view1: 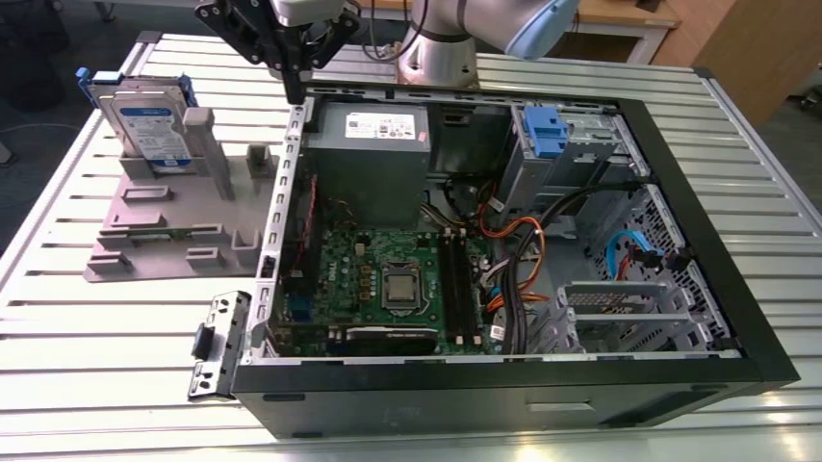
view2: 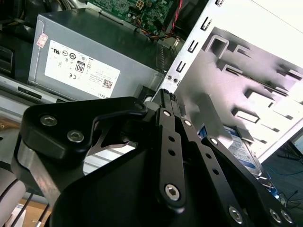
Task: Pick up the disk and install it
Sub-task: 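Reach for the disk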
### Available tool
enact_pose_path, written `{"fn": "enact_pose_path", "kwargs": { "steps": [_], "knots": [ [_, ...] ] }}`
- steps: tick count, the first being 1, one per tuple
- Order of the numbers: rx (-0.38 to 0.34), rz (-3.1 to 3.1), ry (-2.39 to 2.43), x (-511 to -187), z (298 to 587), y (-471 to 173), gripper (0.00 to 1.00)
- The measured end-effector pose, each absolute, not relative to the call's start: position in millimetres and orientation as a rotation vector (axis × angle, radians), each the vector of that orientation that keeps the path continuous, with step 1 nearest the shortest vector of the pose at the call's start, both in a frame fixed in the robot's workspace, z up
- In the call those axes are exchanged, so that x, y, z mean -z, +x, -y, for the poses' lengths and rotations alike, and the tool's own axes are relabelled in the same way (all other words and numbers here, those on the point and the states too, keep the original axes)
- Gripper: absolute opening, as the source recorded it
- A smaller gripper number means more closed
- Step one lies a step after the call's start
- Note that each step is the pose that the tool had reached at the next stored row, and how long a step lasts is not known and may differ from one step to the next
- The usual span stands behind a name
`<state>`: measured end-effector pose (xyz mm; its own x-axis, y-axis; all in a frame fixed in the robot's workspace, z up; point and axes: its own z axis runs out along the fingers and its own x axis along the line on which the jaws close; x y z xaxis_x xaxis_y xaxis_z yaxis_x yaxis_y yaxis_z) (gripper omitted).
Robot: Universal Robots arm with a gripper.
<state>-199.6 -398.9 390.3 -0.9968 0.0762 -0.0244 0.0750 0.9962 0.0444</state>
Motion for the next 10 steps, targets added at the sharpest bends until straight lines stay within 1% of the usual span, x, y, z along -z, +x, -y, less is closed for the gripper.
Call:
{"fn": "enact_pose_path", "kwargs": {
  "steps": [10],
  "knots": [
    [-0.068,-3.112,0.118,-390.1,398.9,-203.3,0.10]
  ]
}}
